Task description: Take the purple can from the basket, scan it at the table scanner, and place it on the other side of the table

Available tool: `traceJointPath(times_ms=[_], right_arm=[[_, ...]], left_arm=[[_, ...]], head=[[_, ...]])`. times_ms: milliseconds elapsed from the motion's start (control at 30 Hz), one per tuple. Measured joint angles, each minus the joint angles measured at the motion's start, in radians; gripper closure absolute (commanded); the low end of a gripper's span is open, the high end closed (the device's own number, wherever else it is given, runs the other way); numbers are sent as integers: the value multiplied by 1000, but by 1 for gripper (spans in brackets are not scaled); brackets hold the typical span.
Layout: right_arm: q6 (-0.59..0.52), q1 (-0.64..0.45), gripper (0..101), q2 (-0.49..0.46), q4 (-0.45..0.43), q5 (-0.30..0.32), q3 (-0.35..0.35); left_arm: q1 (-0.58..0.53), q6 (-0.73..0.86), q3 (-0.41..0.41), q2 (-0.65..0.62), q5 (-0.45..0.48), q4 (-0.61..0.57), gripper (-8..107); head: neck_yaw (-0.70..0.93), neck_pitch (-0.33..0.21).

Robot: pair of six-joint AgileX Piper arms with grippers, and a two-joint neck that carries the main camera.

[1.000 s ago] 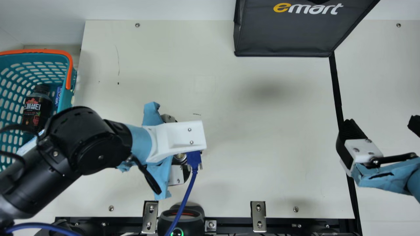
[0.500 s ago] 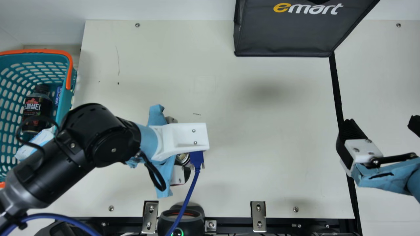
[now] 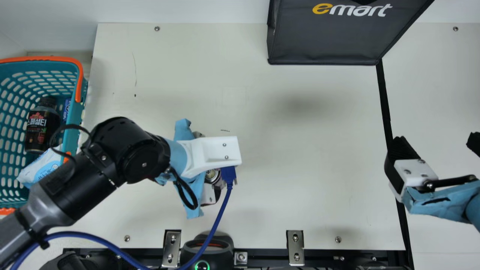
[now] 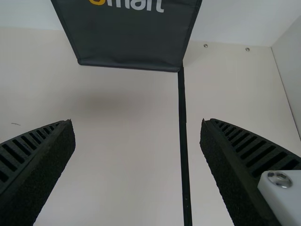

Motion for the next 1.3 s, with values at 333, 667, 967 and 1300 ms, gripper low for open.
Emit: traceJointPath(times_ms=[333, 667, 967, 1300], right_arm=[[0, 0, 6, 0, 0, 0, 0], [0, 0, 6, 0, 0, 0, 0], [0, 0, 6, 0, 0, 0, 0], [0, 0, 6, 0, 2, 0, 0]], left_arm=[[10, -6, 12, 10, -25, -9, 74], [20, -29, 13, 12, -29, -11, 40], [25, -77, 3, 1, -19, -18, 10], [47, -226, 11, -86, 7, -45, 9]], head=[[0, 0], [0, 0], [0, 0], [-2, 0]])
